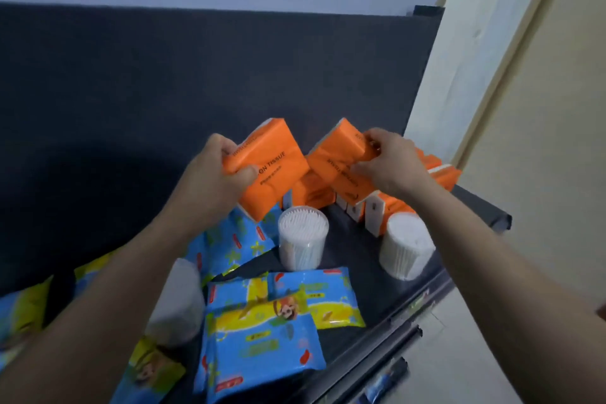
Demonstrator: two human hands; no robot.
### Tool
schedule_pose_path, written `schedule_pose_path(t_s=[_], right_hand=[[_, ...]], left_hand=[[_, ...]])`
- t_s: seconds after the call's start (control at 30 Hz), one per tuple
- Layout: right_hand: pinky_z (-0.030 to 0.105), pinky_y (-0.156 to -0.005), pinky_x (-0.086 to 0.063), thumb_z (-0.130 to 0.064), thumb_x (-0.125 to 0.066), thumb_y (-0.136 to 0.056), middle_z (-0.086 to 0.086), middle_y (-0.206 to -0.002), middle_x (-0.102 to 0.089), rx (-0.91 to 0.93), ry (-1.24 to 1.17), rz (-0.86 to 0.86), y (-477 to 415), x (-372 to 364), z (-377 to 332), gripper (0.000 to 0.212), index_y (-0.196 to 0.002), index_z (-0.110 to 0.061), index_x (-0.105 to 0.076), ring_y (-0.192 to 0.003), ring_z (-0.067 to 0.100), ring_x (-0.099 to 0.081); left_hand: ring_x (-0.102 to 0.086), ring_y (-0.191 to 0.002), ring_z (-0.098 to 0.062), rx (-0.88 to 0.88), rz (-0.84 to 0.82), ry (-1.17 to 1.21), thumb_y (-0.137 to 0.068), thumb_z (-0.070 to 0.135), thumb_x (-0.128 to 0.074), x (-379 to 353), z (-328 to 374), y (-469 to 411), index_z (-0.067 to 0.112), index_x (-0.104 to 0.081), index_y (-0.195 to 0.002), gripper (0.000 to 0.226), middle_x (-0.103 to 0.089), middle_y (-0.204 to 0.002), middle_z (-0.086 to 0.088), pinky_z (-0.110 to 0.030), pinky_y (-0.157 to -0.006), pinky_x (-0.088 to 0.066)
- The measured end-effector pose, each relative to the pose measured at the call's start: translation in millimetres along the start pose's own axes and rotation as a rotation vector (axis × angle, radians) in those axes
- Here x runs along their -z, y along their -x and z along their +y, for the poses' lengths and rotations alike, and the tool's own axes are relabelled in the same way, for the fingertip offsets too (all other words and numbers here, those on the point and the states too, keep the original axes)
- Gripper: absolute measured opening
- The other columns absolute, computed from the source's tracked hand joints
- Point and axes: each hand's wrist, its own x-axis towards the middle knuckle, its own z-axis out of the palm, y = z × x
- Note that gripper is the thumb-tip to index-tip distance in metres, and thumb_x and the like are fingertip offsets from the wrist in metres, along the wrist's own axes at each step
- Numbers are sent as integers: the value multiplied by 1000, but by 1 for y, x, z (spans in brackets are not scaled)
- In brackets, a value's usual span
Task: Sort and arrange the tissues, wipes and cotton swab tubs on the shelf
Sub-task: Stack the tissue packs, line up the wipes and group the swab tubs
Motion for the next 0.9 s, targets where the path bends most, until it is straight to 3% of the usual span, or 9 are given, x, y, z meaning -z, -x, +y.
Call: schedule_pose_path(t_s=[0.17,0.23,0.3,0.4,0.47,0.53,0.63,0.77,0.9], right_hand=[[49,-93,-46,-19,-71,-66,-1,-98,-64,168,165,-246,-43,-10,18,41,-104,-28,-63,-103,28,-60],[47,-95,-44,-18,-71,-66,-1,-101,-64,232,233,-338,-54,-15,24,43,-107,-30,-63,-104,27,-59],[37,-89,-46,-16,-71,-69,-1,-96,-62,302,279,-400,-62,-20,27,36,-102,-27,-63,-97,22,-57],[25,-63,-38,-13,-72,-69,-5,-76,-53,385,305,-452,-69,-27,27,22,-77,-23,-54,-81,18,-50],[24,-65,-35,-11,-69,-72,0,-82,-54,433,342,-462,-71,-33,26,21,-77,-20,-51,-85,22,-53],[27,-70,-40,-10,-63,-74,8,-97,-63,485,402,-454,-73,-40,27,15,-84,-18,-55,-99,28,-59],[26,-75,-41,-9,-61,-77,10,-116,-63,494,482,-487,-72,-53,28,34,-111,-15,-60,-110,30,-57],[29,-83,-43,-9,-59,-82,11,-122,-57,491,557,-486,-71,-60,26,42,-123,-16,-55,-115,31,-52],[28,-75,-36,-3,-55,-83,12,-119,-56,508,570,-474,-71,-68,29,42,-123,-10,-49,-112,30,-51]], left_hand=[[-49,-73,-2,86,104,-47,-85,25,-62,-23,10,-4,17,-48,-103,24,-51,-85,12,-17,-62,-39],[-50,-74,-5,124,131,-64,-86,25,-61,-30,12,-1,16,-48,-104,25,-52,-85,9,-21,-63,-40],[-51,-76,-9,161,157,-82,-87,27,-60,-34,14,4,16,-47,-106,26,-52,-87,7,-25,-64,-41],[-50,-75,-7,195,201,-102,-88,27,-60,-34,14,10,16,-46,-107,26,-51,-86,8,-25,-62,-41],[-49,-73,-4,194,231,-116,-87,26,-61,-34,14,12,16,-47,-107,26,-51,-85,10,-22,-60,-39],[-49,-73,-4,188,239,-122,-87,26,-61,-33,13,12,16,-47,-106,26,-51,-84,9,-20,-59,-39],[-51,-75,-5,187,214,-99,-87,27,-61,-33,12,8,16,-47,-106,26,-52,-87,8,-21,-60,-40],[-55,-81,-11,156,141,-68,-86,27,-61,-36,6,3,18,-47,-105,25,-55,-93,5,-23,-62,-43],[-53,-74,-6,94,84,-47,-85,25,-63,-41,4,-5,19,-49,-102,22,-55,-89,7,-20,-58,-38]])
